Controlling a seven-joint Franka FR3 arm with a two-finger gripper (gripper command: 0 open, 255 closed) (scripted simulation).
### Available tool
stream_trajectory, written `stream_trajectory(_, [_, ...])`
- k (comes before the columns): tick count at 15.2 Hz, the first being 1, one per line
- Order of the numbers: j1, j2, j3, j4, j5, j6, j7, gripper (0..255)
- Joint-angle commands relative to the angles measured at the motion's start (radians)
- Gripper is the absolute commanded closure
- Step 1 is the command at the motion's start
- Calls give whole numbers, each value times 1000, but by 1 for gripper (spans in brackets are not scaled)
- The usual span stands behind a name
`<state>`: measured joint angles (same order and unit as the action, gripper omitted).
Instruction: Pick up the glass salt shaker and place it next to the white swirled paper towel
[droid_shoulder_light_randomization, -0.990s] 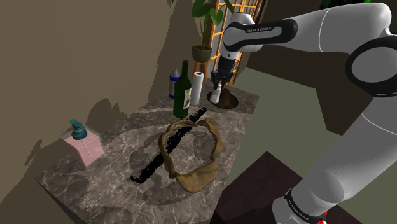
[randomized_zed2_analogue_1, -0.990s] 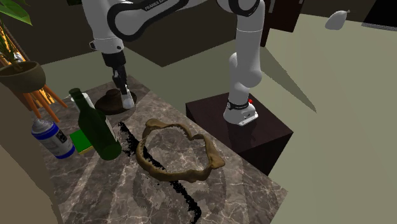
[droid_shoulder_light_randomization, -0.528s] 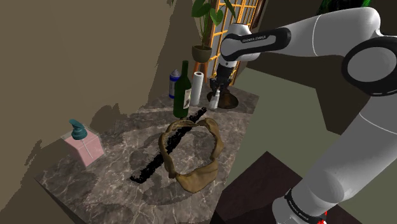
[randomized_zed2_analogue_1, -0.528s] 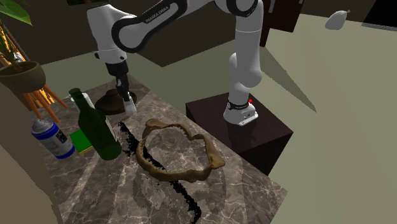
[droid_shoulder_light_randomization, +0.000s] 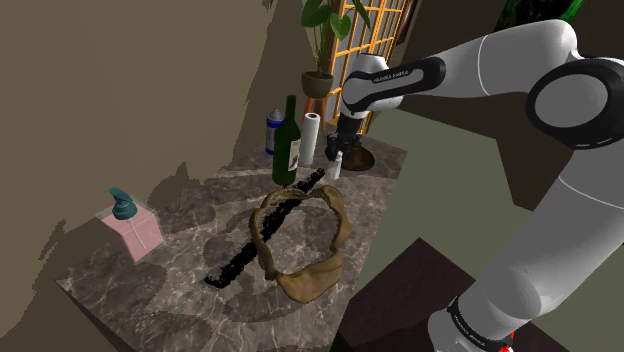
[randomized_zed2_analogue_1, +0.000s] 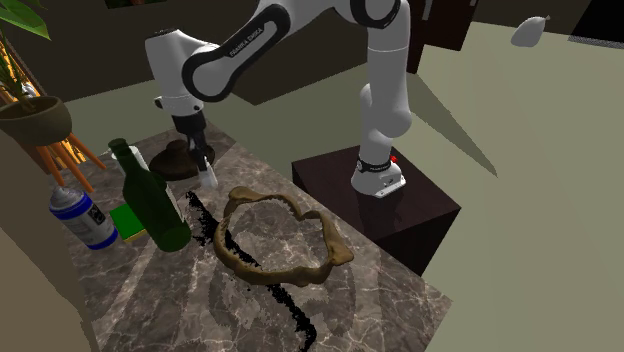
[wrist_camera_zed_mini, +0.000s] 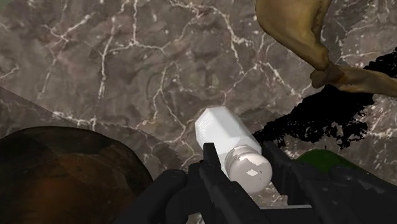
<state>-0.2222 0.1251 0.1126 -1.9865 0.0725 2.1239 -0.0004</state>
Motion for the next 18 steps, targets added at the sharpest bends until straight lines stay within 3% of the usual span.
stream_trajectory(1, [0, 7, 0, -18, 0, 27, -1, 255])
stream_trajectory(5, [1, 29, 0, -42, 0, 71, -3, 255])
stream_trajectory(12, [1, 29, 0, -42, -1, 71, -3, 255])
stream_trajectory(13, [1, 29, 0, -42, -1, 71, -3, 0])
stream_trajectory(18, [1, 29, 0, -42, -1, 71, -3, 0])
